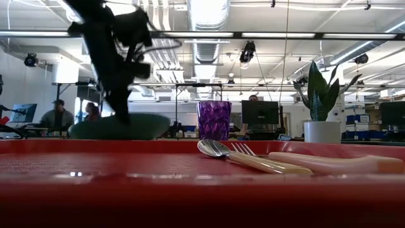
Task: Pick and place plate/cup/fork/spoon on tray
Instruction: Put the green plate on the red serving tray to the left of the orange spoon
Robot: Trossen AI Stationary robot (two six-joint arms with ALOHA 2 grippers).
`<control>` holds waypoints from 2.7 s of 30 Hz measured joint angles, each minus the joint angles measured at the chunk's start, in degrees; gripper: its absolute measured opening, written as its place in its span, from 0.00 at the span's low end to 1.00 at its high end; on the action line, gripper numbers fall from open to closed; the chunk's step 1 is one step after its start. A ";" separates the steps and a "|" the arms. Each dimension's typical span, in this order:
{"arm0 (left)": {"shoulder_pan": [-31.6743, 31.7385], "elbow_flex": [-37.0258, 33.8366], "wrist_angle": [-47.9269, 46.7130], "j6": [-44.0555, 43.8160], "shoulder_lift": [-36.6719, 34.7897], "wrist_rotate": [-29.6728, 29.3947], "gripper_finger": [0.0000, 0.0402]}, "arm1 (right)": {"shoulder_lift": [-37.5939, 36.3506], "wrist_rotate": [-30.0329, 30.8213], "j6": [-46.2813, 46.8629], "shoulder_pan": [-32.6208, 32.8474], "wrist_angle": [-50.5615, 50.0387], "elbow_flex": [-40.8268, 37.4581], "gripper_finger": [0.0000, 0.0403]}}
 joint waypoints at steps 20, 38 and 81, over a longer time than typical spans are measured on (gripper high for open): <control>-24.21 24.37 -20.83 -26.05 -1.24 6.24 0.00 | -16.86 16.69 -2.96 -8.77 -7.96 0.05 0.40; -45.80 54.56 -18.52 -54.63 31.39 3.91 0.00 | -26.50 14.72 0.06 -8.90 -20.09 0.04 0.40; -45.11 36.45 11.93 -67.51 37.91 9.97 0.01 | -27.35 8.48 0.56 -8.90 -24.82 0.02 0.40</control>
